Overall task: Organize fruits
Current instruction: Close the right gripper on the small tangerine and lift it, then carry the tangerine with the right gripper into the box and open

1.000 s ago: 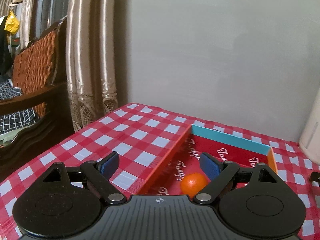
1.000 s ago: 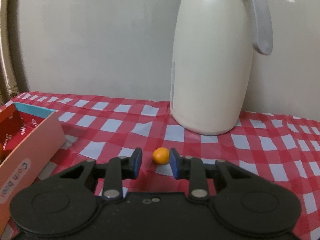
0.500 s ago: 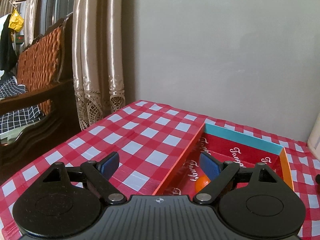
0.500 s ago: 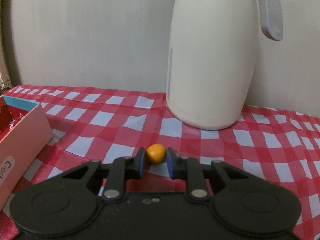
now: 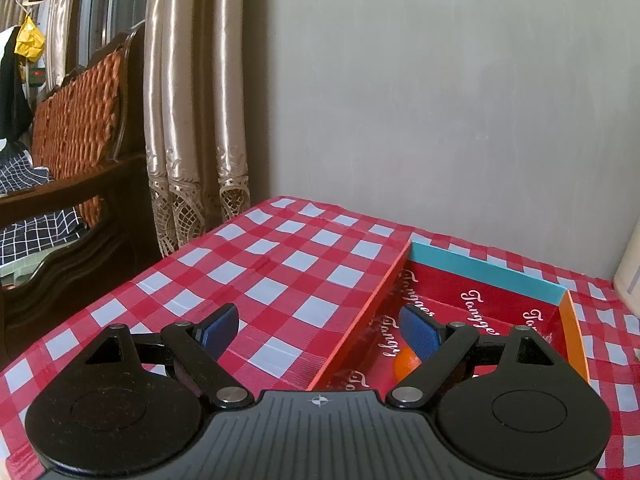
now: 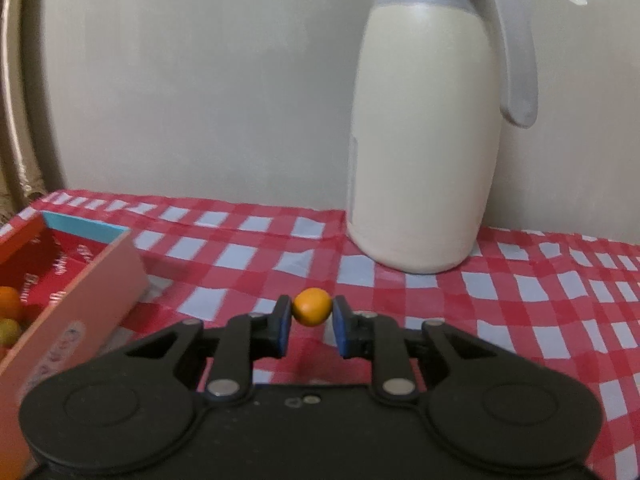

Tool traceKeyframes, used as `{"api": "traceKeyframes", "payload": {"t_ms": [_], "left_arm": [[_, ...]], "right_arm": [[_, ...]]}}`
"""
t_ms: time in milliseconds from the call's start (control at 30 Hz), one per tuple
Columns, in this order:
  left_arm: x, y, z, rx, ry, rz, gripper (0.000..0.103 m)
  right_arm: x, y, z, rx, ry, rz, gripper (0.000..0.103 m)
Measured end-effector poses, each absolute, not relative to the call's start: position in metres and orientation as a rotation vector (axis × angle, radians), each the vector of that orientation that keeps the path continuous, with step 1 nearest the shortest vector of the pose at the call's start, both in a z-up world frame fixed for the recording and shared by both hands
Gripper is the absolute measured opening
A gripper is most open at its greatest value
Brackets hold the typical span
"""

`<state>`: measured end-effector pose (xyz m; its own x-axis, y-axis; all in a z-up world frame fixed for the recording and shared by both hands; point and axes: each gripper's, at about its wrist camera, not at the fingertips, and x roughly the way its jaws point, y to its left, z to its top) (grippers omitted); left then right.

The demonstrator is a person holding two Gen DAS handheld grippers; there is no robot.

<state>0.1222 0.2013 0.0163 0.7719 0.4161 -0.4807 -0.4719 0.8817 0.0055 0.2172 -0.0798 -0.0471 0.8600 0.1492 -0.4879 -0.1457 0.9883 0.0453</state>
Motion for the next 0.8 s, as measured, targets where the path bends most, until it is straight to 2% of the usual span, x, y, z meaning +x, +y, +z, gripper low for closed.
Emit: {"api": "traceKeyframes", "payload": {"t_ms": [467, 800], "left_arm": [[0.097, 0.229, 0.028, -0.151, 0.475, 0.513, 0.087], [0.085, 0.247, 0.030, -0.163, 0.475, 0.526, 0.087]], "right_arm": [[0.147, 0.001, -0.002, 0.009, 0.441, 0.391, 0.020], [0.129, 0.074, 0.007, -0.021, 0.453, 0.548, 0.021]]}}
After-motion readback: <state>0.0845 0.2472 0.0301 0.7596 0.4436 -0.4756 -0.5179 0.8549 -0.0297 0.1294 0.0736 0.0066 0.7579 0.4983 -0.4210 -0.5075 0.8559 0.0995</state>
